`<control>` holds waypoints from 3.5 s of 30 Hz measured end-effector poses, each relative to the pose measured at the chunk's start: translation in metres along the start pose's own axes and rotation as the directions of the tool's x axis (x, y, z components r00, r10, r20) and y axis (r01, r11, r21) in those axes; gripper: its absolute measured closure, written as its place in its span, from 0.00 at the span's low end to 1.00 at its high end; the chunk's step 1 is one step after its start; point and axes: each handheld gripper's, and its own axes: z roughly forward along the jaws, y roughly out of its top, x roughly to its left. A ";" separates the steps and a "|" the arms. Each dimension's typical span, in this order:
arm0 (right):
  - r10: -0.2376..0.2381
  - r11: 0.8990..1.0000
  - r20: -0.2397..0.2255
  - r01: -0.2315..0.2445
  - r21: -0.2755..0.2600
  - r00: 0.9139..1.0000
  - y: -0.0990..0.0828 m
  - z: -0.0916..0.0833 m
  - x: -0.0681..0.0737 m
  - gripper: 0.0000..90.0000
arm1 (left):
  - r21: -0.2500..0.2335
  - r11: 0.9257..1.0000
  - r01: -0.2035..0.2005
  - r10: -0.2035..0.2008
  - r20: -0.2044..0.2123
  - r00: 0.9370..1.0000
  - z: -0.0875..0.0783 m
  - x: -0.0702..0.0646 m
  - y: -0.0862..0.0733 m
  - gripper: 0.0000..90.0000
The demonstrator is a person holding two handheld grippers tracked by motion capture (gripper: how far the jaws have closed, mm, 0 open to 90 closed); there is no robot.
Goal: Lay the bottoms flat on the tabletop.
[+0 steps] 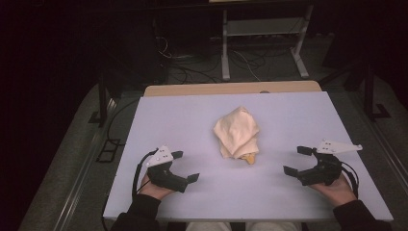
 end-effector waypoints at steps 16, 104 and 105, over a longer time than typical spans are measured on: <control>-0.001 1.000 0.006 0.001 0.009 1.000 0.002 0.000 0.000 0.00 | -0.009 1.000 -0.008 0.008 -0.005 1.000 -0.001 -0.002 0.003 0.00; -0.057 0.984 -0.082 0.070 0.165 0.995 0.119 0.100 -0.024 0.25 | -0.016 0.999 0.029 -0.028 0.033 0.999 0.080 0.041 0.056 0.00; -0.061 0.981 -0.082 0.075 0.181 0.995 0.120 0.102 -0.024 0.26 | -0.012 1.000 0.028 -0.028 0.031 0.999 0.082 0.042 0.055 0.00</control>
